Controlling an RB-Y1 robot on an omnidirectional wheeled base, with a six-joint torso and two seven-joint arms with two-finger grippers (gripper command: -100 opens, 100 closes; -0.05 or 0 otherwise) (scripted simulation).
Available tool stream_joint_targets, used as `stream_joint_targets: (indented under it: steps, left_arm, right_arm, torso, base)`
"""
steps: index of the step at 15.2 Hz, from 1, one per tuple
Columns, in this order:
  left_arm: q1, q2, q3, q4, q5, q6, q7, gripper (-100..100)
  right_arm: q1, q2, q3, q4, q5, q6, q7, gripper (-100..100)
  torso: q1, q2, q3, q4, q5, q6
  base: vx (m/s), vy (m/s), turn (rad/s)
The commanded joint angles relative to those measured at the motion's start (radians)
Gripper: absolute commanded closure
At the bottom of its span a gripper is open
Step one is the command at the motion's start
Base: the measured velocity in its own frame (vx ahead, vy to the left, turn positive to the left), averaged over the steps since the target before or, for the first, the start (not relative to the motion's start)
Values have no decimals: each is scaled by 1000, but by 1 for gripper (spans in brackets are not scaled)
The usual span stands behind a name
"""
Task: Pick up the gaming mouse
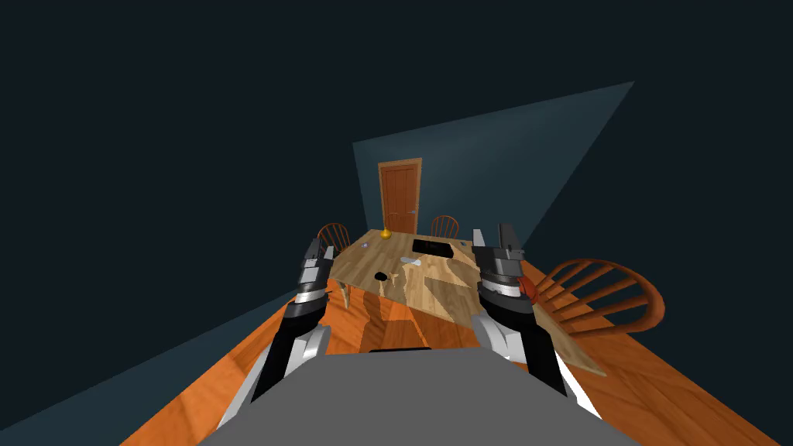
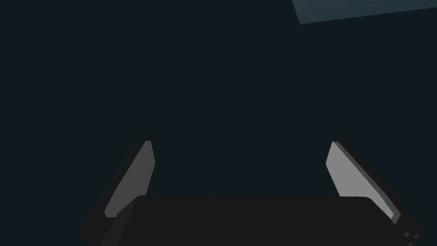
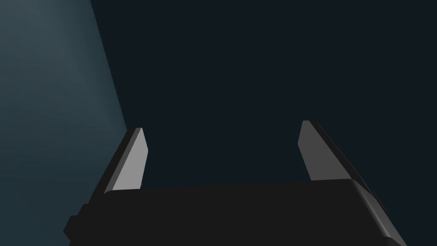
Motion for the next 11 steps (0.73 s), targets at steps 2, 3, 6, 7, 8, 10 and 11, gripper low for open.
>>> stream_joint_targets:
  steps: [2, 3, 6, 7, 8, 10, 11]
  left_arm:
    - [-25, 59, 2, 49, 3, 41, 15, -100]
    - [-37, 78, 3, 73, 4, 61, 22, -100]
    - [-52, 96, 5, 102, 5, 84, 30, -100]
    - [-68, 115, 6, 134, 7, 111, 40, -100]
    - [-68, 115, 6, 134, 7, 111, 40, -100]
    - [-87, 134, 8, 171, 9, 141, 50, -100]
    - [-107, 153, 10, 203, 11, 173, 62, -100]
  right_arm:
    - [0, 0, 0, 0, 0, 0, 0, 0]
    - [0, 0, 0, 0, 0, 0, 0, 0]
    - [0, 0, 0, 0, 0, 0, 0, 0]
    - [0, 0, 0, 0, 0, 0, 0, 0]
    - [0, 0, 0, 0, 0, 0, 0, 0]
    - [0, 0, 0, 0, 0, 0, 0, 0]
    - [0, 0, 0, 0, 0, 0, 0, 0]
  torso:
    - [0, 1, 0, 0, 0, 1]
    - [1, 3, 1, 0, 0, 1]
    - [2, 5, 3, 1, 0, 0]
    - [1, 4, 2, 1, 0, 0]
    - [1, 3, 2, 1, 0, 0]
    - [0, 2, 1, 0, 0, 1]
    - [0, 1, 1, 0, 0, 0]
  base:
    - [-47, 3, -147]
    - [-89, 12, -174]
    - [-61, 14, -94]
    - [-28, 2, -116]
    - [-19, -1, -110]
    - [-17, -4, -134]
    - [-19, -7, -150]
